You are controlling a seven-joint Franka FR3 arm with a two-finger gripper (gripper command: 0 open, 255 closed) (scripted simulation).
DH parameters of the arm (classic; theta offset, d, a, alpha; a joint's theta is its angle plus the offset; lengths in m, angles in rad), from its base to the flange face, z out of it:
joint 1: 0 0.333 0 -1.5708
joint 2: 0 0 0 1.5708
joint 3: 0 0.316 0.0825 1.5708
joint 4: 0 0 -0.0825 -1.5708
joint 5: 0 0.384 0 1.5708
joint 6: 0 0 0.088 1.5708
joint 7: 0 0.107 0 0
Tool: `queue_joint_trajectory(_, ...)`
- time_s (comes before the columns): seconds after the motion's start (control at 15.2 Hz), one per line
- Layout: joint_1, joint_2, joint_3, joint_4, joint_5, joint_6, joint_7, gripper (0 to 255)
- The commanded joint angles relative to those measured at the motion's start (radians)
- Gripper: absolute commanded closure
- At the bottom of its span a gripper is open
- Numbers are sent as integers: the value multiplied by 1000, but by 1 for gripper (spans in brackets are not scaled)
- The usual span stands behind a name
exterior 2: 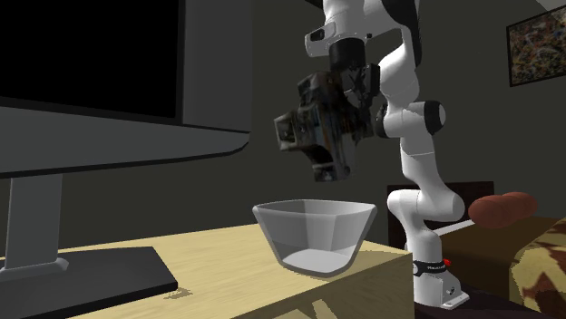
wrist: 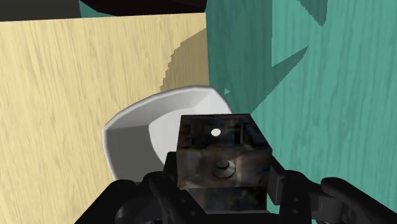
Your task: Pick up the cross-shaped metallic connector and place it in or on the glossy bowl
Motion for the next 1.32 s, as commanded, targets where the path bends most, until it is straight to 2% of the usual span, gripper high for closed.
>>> queue_joint_trajectory(0.0,-3,-34,-1,-80,3,49,-3,255)
queue_joint_trajectory(0.59,-8,-112,-4,-313,11,204,-15,255)
queue_joint_trajectory(1.12,-8,-115,-4,-324,11,212,-15,255)
queue_joint_trajectory(1.19,-8,-115,-4,-325,11,213,-15,0)
queue_joint_trajectory(1.25,-8,-116,-4,-326,11,213,-15,0)
